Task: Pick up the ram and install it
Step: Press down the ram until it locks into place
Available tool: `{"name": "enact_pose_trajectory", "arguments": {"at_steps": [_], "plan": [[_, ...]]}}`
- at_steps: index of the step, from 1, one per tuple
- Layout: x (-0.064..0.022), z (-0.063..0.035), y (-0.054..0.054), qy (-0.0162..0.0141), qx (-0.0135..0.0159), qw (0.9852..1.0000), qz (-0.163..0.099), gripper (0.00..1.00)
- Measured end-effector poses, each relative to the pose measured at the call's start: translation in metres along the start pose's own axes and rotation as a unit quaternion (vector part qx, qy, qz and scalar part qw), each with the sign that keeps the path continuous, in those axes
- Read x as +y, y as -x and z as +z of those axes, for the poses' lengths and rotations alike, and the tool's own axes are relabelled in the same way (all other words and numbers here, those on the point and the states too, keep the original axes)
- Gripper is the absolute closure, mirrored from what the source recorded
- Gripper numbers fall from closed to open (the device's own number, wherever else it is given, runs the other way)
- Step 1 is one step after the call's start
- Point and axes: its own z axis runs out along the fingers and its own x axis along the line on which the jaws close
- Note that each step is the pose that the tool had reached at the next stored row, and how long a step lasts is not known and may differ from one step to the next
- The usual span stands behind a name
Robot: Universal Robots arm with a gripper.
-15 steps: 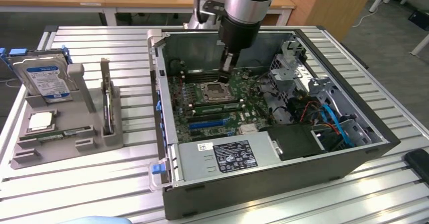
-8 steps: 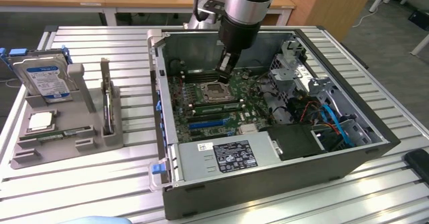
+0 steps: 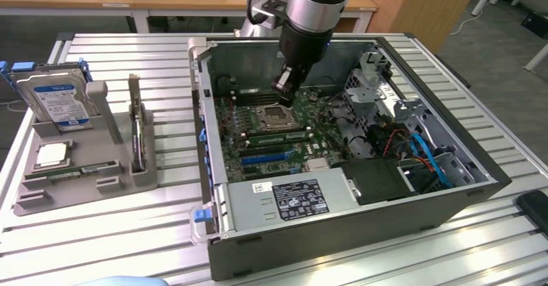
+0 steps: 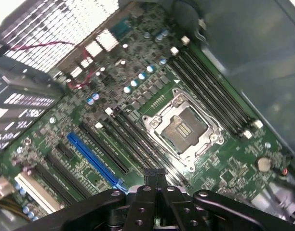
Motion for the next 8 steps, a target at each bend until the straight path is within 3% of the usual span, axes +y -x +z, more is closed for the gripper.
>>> {"name": "enact_pose_trajectory", "arguments": {"at_steps": [4,8], "plan": [[0.0000,0.0005,0.0000,-0.0015,-0.0019,0.9994,0.035,0.90],[0.0000,0.0006,0.0000,-0.0029,-0.0037,0.9978,0.066,0.90]]}}
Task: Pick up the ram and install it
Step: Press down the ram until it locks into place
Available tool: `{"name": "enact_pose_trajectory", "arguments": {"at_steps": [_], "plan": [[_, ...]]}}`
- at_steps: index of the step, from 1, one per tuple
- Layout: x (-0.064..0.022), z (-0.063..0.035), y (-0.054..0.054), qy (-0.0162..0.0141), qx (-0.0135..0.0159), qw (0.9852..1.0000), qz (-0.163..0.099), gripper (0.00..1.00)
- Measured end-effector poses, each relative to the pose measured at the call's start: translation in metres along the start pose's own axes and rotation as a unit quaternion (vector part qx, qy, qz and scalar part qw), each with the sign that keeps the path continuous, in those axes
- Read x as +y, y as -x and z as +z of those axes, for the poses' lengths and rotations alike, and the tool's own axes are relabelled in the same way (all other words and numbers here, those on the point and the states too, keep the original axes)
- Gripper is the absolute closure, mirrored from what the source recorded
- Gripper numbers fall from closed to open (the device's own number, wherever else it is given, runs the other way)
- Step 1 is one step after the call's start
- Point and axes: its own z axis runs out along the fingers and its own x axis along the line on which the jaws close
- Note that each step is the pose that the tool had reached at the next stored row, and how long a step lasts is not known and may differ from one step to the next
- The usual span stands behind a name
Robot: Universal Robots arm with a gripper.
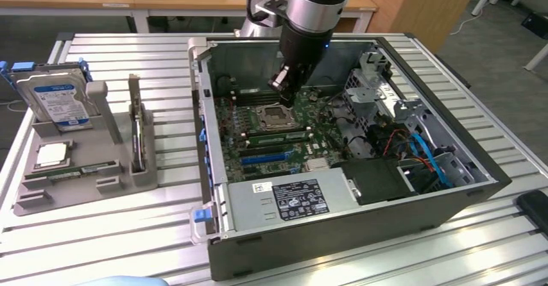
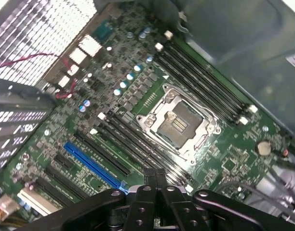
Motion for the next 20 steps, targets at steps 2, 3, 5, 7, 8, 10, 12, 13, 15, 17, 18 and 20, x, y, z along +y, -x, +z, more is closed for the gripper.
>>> {"name": "enact_pose_trajectory", "arguments": {"at_steps": [2,3,5,7,8,10,12,13,15,17,18,20], "plan": [[0.0000,0.0000,0.0000,-0.0006,-0.0008,0.9999,0.015,0.90],[0.0000,0.0000,0.0000,-0.0009,-0.0013,0.9998,0.022,0.90],[0.0000,0.0000,0.0000,-0.0015,-0.0021,0.9993,0.037,0.90],[0.0000,0.0000,0.0000,-0.0021,-0.0029,0.9987,0.052,0.90],[0.0000,0.0000,0.0000,-0.0024,-0.0033,0.9982,0.059,0.90],[0.0000,0.0000,0.0000,-0.0030,-0.0041,0.9973,0.074,0.90],[0.0000,0.0000,0.0000,-0.0036,-0.0050,0.9960,0.089,0.90],[0.0000,-0.0001,0.0000,-0.0040,-0.0054,0.9953,0.096,0.90],[0.0000,-0.0001,0.0000,-0.0046,-0.0063,0.9937,0.112,0.90],[0.0000,0.0000,0.0000,-0.0053,-0.0072,0.9917,0.128,0.90],[0.0000,0.0000,0.0000,-0.0056,-0.0077,0.9907,0.136,0.90],[0.0000,-0.0001,0.0000,-0.0063,-0.0086,0.9882,0.153,0.90]]}}
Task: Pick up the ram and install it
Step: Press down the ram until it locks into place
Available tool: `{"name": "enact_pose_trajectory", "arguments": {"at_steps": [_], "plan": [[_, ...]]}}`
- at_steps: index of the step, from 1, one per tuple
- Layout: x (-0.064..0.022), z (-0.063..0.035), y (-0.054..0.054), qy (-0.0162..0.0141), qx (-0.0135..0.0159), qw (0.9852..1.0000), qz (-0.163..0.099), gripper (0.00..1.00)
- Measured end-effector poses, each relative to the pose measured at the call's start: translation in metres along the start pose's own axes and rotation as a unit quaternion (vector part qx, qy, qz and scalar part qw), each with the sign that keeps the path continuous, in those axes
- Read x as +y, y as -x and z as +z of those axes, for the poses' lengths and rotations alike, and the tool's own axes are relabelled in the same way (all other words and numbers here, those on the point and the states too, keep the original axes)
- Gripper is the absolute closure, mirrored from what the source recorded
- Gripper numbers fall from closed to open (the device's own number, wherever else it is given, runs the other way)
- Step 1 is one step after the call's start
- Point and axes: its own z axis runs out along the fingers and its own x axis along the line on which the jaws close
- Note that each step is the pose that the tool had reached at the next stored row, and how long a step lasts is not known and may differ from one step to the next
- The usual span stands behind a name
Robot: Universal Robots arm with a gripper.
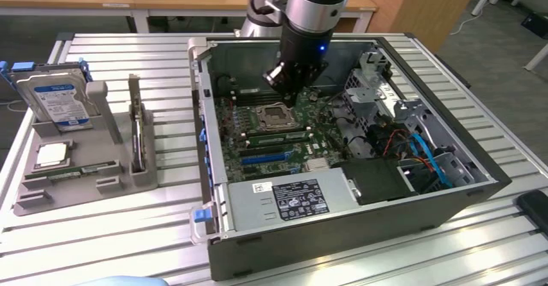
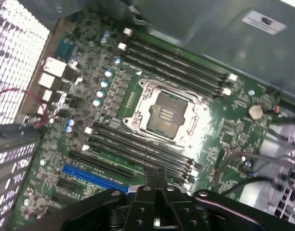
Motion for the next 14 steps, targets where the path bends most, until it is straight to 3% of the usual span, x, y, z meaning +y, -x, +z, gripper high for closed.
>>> {"name": "enact_pose_trajectory", "arguments": {"at_steps": [6,14], "plan": [[0.0000,0.0000,0.0000,-0.0037,-0.0011,0.9992,0.041,0.90],[0.0000,0.0000,0.0000,-0.0134,0.0011,0.9962,0.086,0.90]]}}
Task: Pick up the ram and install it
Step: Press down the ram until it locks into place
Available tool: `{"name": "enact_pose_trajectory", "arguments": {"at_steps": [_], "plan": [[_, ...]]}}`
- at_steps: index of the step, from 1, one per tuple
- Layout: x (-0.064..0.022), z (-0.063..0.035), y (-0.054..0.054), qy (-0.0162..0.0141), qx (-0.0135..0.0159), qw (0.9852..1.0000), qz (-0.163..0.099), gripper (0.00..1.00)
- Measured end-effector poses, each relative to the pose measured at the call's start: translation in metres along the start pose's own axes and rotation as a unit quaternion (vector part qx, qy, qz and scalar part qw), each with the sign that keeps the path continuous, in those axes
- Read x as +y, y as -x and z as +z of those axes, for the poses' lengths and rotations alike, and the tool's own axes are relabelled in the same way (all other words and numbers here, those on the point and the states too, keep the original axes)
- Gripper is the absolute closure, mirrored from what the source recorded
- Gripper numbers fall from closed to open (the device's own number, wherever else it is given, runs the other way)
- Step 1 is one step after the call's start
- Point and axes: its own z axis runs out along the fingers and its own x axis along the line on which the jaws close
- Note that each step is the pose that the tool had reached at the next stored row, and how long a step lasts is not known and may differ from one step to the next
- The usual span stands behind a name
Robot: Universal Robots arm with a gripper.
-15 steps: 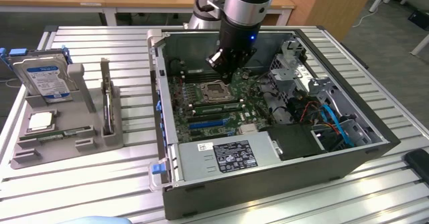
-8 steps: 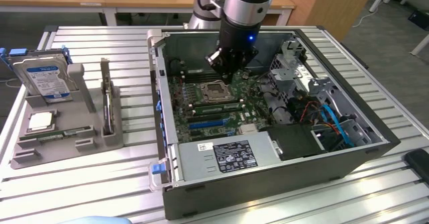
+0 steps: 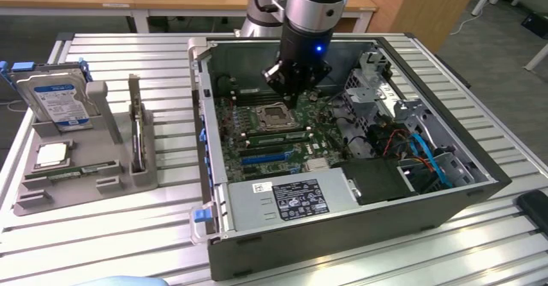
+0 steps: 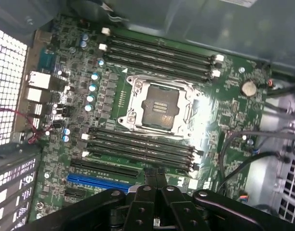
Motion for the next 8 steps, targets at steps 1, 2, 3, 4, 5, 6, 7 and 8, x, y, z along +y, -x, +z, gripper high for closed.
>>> {"name": "enact_pose_trajectory", "arguments": {"at_steps": [1,2,3,4,5,6,7,8], "plan": [[0.0000,0.0000,0.0000,-0.0014,0.0002,1.0000,0.006,0.90],[0.0000,0.0000,0.0000,-0.0028,0.0004,0.9999,0.011,0.90],[0.0000,0.0000,0.0000,-0.0041,0.0007,0.9998,0.017,0.90],[0.0000,0.0000,0.0000,-0.0055,0.0009,0.9997,0.023,0.90],[0.0000,0.0000,0.0000,-0.0070,0.0011,0.9996,0.029,0.90],[0.0000,0.0000,0.0000,-0.0084,0.0014,0.9994,0.034,0.90],[0.0000,0.0000,0.0000,-0.0097,0.0016,0.9992,0.040,0.90],[0.0000,0.0000,0.0000,-0.0111,0.0018,0.9989,0.045,0.90]]}}
